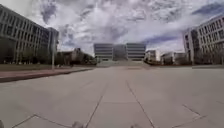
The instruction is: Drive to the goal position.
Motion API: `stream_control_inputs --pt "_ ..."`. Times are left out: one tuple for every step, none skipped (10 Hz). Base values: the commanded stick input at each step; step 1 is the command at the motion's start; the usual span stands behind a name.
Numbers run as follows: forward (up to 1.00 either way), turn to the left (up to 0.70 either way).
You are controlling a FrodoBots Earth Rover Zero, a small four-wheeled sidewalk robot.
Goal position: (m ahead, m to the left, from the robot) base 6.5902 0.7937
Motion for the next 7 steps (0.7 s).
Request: stream_control_inputs --pt "1.0 0.0" --pt "1.0 0.0" --pt "1.0 0.0" --pt "1.0 0.0" --pt "1.0 0.0" --pt "1.0 0.0" --pt "1.0 0.0"
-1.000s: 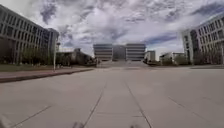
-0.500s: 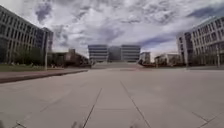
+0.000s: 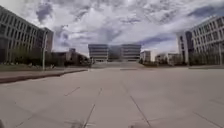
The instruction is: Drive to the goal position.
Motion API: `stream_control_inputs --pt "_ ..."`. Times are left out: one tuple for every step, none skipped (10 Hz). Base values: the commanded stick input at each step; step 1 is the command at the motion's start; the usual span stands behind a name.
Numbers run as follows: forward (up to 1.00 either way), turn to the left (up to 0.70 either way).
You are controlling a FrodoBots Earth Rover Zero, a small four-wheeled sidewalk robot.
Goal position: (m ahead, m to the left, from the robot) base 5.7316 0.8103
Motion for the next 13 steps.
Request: stream_control_inputs --pt "1.0 0.0" --pt "1.0 0.0" --pt "1.0 0.0" --pt "1.0 0.0" --pt "1.0 0.0" --pt "1.0 0.0" --pt "1.0 0.0" --pt "1.0 0.0" --pt "1.0 0.0" --pt "1.0 0.0" --pt "1.0 0.0" --pt "1.0 0.0" --pt "1.0 0.0"
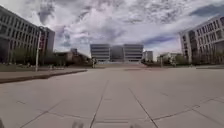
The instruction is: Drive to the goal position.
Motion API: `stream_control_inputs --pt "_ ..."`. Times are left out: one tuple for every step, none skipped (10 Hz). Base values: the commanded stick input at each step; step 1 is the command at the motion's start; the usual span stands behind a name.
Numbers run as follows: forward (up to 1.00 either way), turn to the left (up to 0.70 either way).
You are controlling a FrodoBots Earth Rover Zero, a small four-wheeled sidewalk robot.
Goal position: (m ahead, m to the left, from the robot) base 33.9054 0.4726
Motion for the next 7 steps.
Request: stream_control_inputs --pt "1.0 0.0" --pt "1.0 0.0" --pt "1.0 0.0" --pt "1.0 0.0" --pt "1.0 0.0" --pt "1.0 0.0" --pt "1.0 0.0"
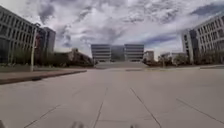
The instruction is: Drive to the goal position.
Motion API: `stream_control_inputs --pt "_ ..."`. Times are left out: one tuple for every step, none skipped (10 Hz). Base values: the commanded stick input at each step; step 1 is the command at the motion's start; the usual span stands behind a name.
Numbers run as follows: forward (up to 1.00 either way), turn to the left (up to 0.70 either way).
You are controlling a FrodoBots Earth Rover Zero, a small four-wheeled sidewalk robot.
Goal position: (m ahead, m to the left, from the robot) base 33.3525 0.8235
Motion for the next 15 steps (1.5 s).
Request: stream_control_inputs --pt "1.0 0.0" --pt "1.0 -0.36" --pt "1.0 -0.4" --pt "1.0 -0.4" --pt "1.0 0.0" --pt "1.0 0.0" --pt "1.0 0.0" --pt "1.0 0.0" --pt "1.0 0.0" --pt "1.0 0.0" --pt "1.0 0.0" --pt "1.0 0.0" --pt "1.0 0.0" --pt "1.0 0.0" --pt "1.0 0.0"
